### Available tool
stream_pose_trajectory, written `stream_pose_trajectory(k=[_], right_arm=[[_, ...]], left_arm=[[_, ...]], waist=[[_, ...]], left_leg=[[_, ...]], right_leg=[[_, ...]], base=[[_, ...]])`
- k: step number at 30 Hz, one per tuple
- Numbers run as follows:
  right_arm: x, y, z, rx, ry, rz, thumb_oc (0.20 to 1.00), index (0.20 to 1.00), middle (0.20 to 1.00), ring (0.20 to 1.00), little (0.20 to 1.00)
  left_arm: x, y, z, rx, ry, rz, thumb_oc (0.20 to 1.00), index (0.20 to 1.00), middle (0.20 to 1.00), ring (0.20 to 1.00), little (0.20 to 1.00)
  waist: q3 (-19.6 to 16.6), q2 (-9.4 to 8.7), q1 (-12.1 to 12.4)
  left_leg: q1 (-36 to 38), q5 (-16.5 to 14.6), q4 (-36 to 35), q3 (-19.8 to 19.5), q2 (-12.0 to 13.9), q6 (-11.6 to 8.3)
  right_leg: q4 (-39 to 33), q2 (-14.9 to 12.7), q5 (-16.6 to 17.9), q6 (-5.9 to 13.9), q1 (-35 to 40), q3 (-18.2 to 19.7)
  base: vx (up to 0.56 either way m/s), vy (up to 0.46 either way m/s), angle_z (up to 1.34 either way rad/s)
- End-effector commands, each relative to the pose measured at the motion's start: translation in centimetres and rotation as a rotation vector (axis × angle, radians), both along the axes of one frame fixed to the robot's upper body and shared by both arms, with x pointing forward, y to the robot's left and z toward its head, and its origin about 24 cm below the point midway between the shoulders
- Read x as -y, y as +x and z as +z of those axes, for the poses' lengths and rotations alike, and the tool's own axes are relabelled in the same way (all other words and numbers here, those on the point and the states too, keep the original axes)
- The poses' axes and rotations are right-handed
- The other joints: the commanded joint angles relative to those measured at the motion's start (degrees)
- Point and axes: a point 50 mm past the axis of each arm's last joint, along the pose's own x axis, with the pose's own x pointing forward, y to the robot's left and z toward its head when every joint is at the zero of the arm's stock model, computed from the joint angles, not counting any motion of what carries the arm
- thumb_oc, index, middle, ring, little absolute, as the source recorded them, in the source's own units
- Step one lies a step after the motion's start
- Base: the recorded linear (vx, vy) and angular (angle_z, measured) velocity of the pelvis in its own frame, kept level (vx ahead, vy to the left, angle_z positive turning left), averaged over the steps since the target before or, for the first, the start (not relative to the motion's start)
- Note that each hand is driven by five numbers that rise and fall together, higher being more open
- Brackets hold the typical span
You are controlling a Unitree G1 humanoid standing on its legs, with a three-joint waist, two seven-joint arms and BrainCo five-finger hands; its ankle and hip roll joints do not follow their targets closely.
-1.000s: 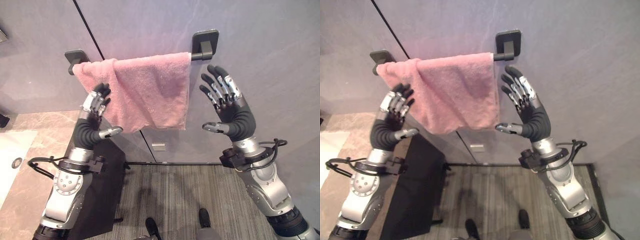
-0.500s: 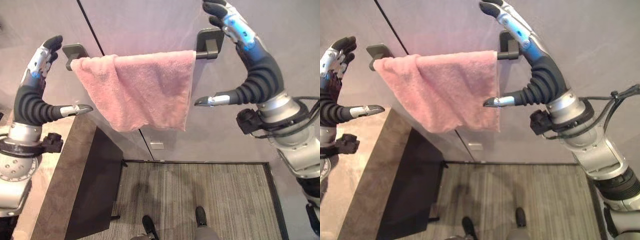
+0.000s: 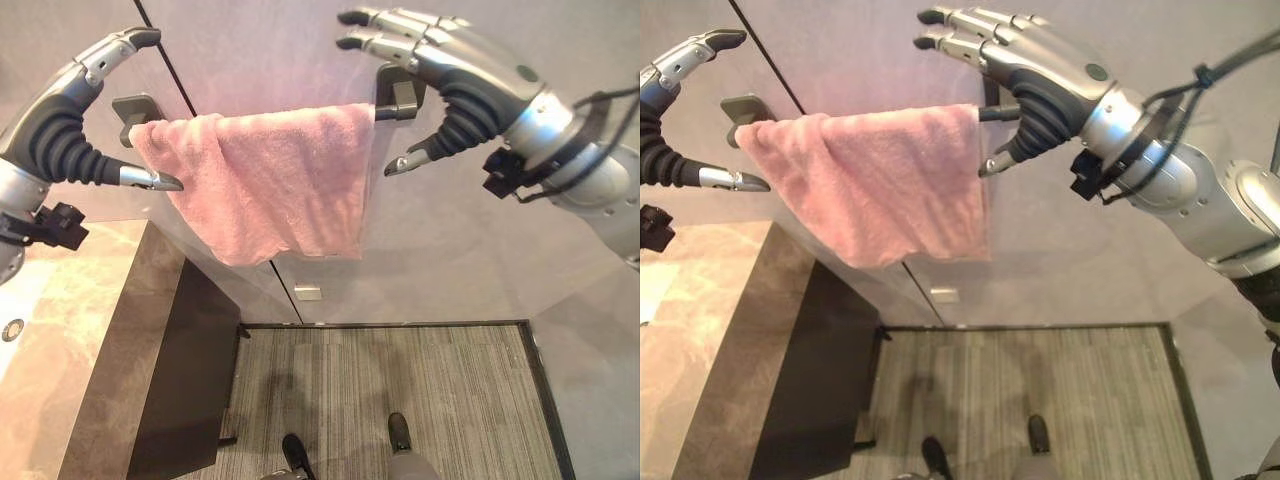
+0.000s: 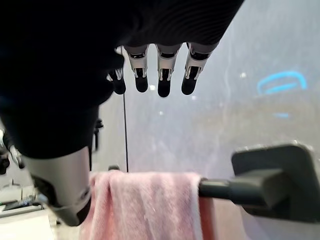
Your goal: Put brush and paste in cup on sink, flatten towel.
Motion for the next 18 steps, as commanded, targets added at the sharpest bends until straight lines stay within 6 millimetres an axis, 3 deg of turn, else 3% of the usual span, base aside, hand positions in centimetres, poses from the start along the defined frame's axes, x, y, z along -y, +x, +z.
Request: stream_pose_trajectory(k=[1,10,18], right_arm=[[-1.8,-0.6,1.6,-0.005,-0.008,0.071,1.000,1.000,1.000,1.000,1.000],[-4.9,1.0,1.0,-0.161,-0.019,0.132,1.000,1.000,1.000,1.000,1.000],[-5.0,2.2,1.6,-0.151,0.004,0.075,1.000,1.000,1.000,1.000,1.000]], left_arm=[[-1.4,0.3,1.7,0.006,-0.040,0.040,1.000,1.000,1.000,1.000,1.000],[-2.1,1.8,1.8,-0.059,-0.069,0.062,1.000,1.000,1.000,1.000,1.000],[-2.3,2.8,1.9,-0.067,-0.080,0.081,1.000,1.000,1.000,1.000,1.000]], waist=[[-3.2,-0.98,0.8],[-2.6,-1.33,1.9],[-1.7,-2.25,2.2]], left_leg=[[2.2,1.3,0.2,-1.6,4.6,-6.11],[0.9,1.8,0.2,-2.8,4.3,-6.08],[-0.2,1.8,0.2,-3.9,4.0,-5.74]], right_leg=[[-0.1,-2.4,-0.1,2.65,-0.5,0.7],[-0.1,-2.7,0.4,2.49,-0.9,0.1],[-0.1,-3.1,0.7,2.60,-1.3,-0.6]], base=[[0.00,0.000,0.00],[0.00,0.003,0.01],[-0.01,0.012,0.08]])
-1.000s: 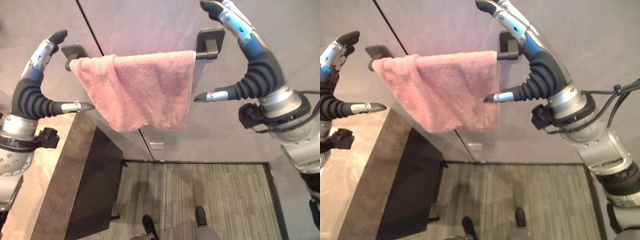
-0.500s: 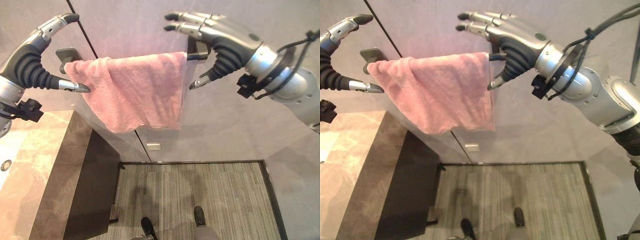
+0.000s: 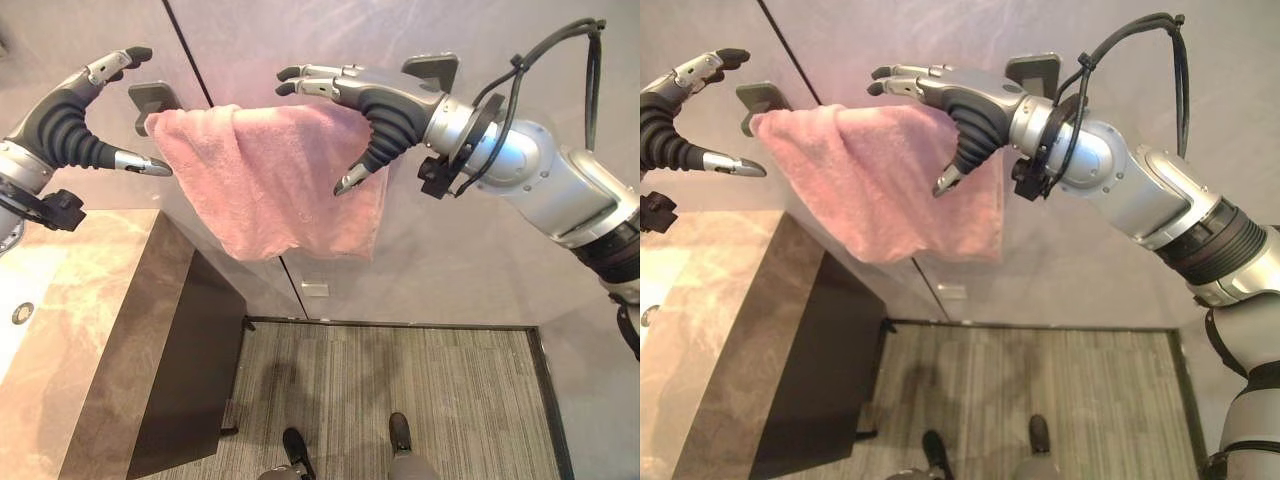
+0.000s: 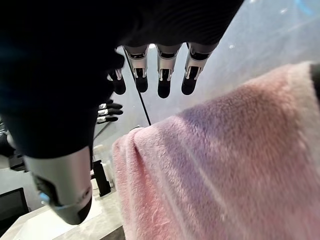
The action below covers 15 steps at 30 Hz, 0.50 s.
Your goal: Put brush and paste in cup on sink, flatten towel.
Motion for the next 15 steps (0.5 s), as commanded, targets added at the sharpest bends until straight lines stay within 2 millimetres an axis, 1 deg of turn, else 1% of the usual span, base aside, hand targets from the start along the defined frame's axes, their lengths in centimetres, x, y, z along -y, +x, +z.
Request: stream_pose_trajectory(k=[1,8,13,15], right_arm=[[-0.5,-0.4,2.7,0.093,0.017,-0.006,1.000,1.000,1.000,1.000,1.000],[0.7,0.4,3.6,0.166,0.032,-0.109,1.000,1.000,1.000,1.000,1.000],[1.0,0.7,3.8,0.180,0.049,-0.136,1.000,1.000,1.000,1.000,1.000],[1.0,1.1,3.7,0.176,0.074,-0.149,1.000,1.000,1.000,1.000,1.000]], left_arm=[[-0.1,0.0,3.0,0.106,-0.015,0.011,1.000,1.000,1.000,1.000,1.000],[0.4,0.8,3.1,0.103,-0.015,0.009,1.000,1.000,1.000,1.000,1.000],[0.9,1.3,3.4,0.109,0.002,0.010,1.000,1.000,1.000,1.000,1.000],[1.2,1.9,3.4,0.101,-0.008,0.007,1.000,1.000,1.000,1.000,1.000]], waist=[[-1.6,-2.23,0.7],[-1.1,-2.59,0.4],[-0.7,-2.79,0.3],[-0.5,-2.76,0.3]], left_leg=[[0.9,1.6,0.2,-2.4,3.9,-5.43],[0.1,1.5,0.2,-3.0,3.5,-5.11],[-0.2,1.2,0.2,-3.3,3.2,-4.82],[-0.2,1.0,0.2,-3.4,2.8,-4.54]], right_leg=[[-0.1,-3.2,0.7,2.75,-1.0,0.9],[-0.1,-3.6,1.1,2.97,-1.6,0.7],[-0.1,-3.9,1.1,3.01,-1.6,0.8],[-0.1,-4.2,1.1,3.06,-1.6,0.8]], base=[[0.00,0.000,0.00],[0.00,0.014,0.01],[0.01,0.017,0.02],[0.03,0.039,0.01]])
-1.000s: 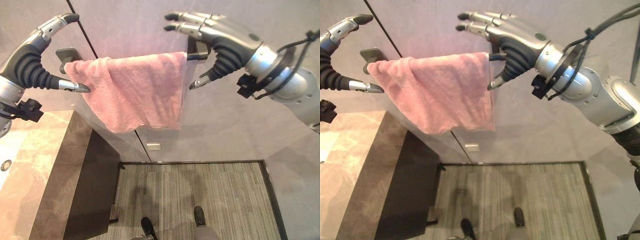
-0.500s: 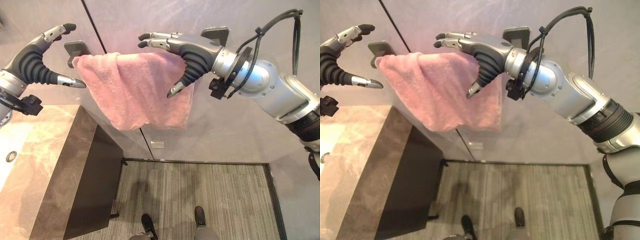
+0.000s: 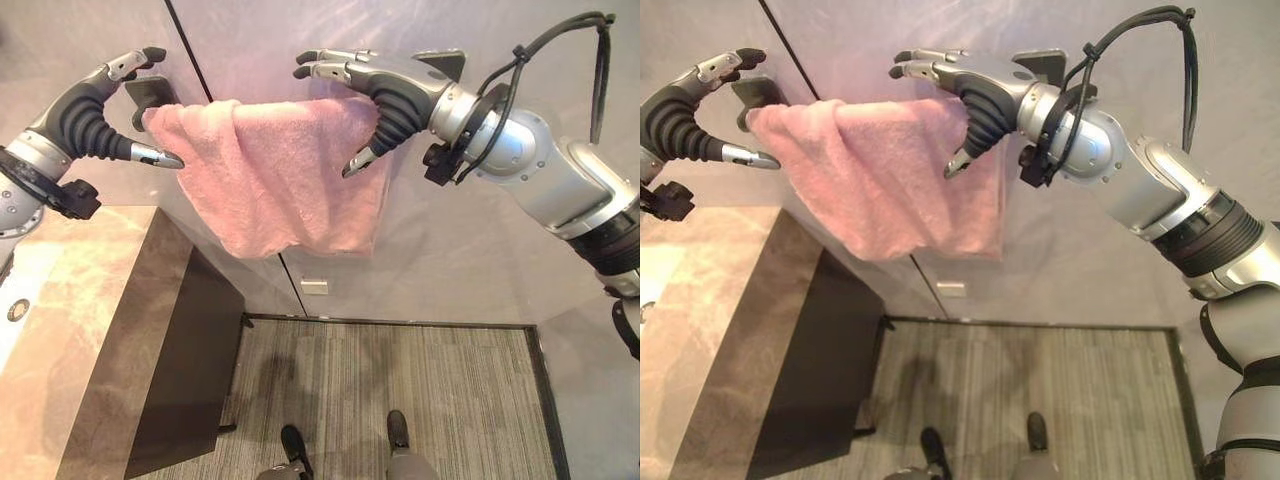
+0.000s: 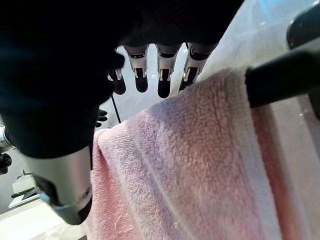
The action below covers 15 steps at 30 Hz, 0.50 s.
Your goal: Put brush and paste in cup on sink, flatten towel.
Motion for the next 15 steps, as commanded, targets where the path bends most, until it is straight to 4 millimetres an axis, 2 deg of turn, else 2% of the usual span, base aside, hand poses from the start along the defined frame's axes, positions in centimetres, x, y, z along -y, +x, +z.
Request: stream_pose_trajectory(k=[1,15], right_arm=[[0.1,-0.1,3.5,0.120,0.085,-0.040,1.000,1.000,1.000,1.000,1.000],[0.1,1.0,2.8,0.093,0.095,-0.081,1.000,1.000,1.000,1.000,1.000]], left_arm=[[0.1,-0.1,3.1,0.119,-0.008,0.012,1.000,1.000,1.000,1.000,1.000],[1.2,2.1,1.6,0.056,-0.016,0.007,1.000,1.000,1.000,1.000,1.000]], waist=[[-0.7,-2.28,0.6],[-0.1,-2.77,0.4]], left_leg=[[0.7,0.9,0.2,-2.8,2.8,-4.47],[0.6,0.3,0.2,-2.9,1.9,-3.83]], right_leg=[[-0.1,-4.2,1.2,3.12,-1.0,1.2],[-0.1,-4.9,0.9,3.34,-1.0,1.5]], base=[[0.03,0.035,0.01],[0.02,0.015,0.02]])
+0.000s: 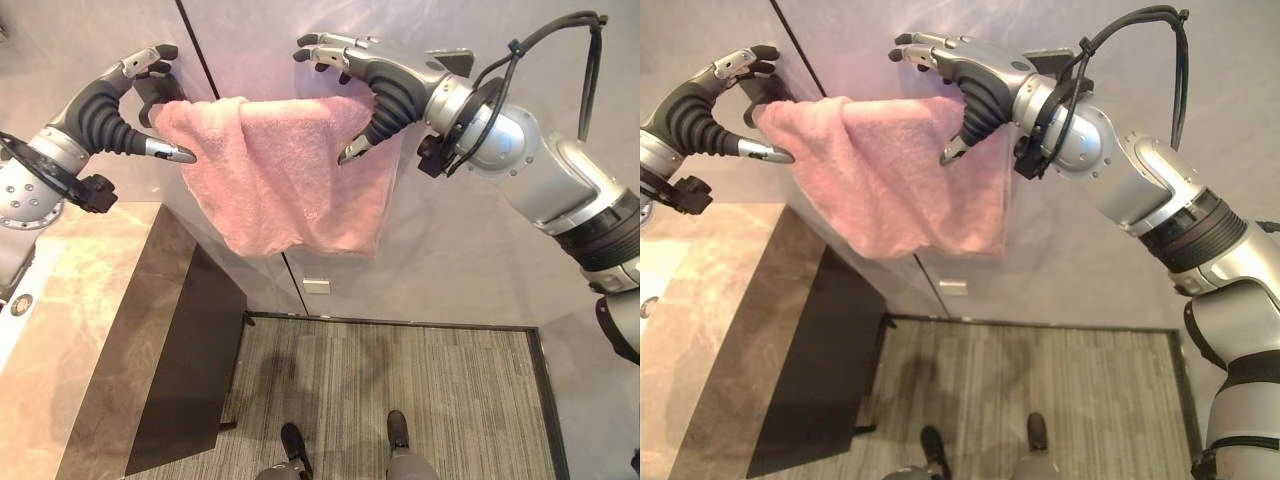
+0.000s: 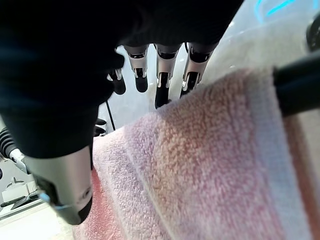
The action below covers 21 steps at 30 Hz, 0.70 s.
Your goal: Put brush and paste in cup on sink, flatten towel.
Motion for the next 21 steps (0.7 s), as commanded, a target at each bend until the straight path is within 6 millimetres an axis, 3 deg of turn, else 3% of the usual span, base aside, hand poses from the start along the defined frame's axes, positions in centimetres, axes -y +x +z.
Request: stream_pose_trajectory(k=[1,7,18,21], right_arm=[[0.4,0.2,2.5,0.076,0.047,-0.049,1.000,1.000,1.000,1.000,1.000],[1.0,0.5,2.2,0.070,0.032,-0.080,1.000,1.000,1.000,1.000,1.000],[2.1,0.3,1.4,0.062,0.008,-0.110,1.000,1.000,1.000,1.000,1.000],[2.3,0.4,1.4,0.068,0.003,-0.120,0.827,0.827,0.827,0.827,0.827]], left_arm=[[0.4,0.8,1.9,0.043,0.022,0.021,1.000,1.000,1.000,1.000,1.000],[2.2,1.2,1.8,0.055,0.030,-0.043,1.000,1.000,1.000,1.000,1.000],[4.8,0.1,2.5,0.091,0.064,-0.167,1.000,1.000,1.000,1.000,1.000],[5.2,-0.1,2.7,0.093,0.086,-0.184,1.000,1.000,1.000,1.000,1.000]], waist=[[-0.2,-2.68,0.3],[0.1,-2.84,-0.1],[-0.7,-2.03,-0.3],[-1.0,-1.67,-0.3]], left_leg=[[0.9,0.2,0.2,-2.2,2.1,-3.88],[0.7,0.2,0.2,-2.2,2.2,-3.94],[1.6,-0.3,0.2,-2.4,2.2,-3.92],[1.8,-0.4,0.2,-2.5,2.2,-3.95]], right_leg=[[-0.1,-4.7,0.9,3.26,-1.0,1.9],[-0.1,-4.7,0.8,3.29,-1.2,2.0],[0.1,-4.7,0.0,3.05,-0.3,2.2],[0.1,-4.7,-0.1,3.00,0.0,2.1]], base=[[0.01,0.005,0.06],[0.01,0.000,0.04],[0.01,-0.005,0.00],[0.00,0.000,0.00]])
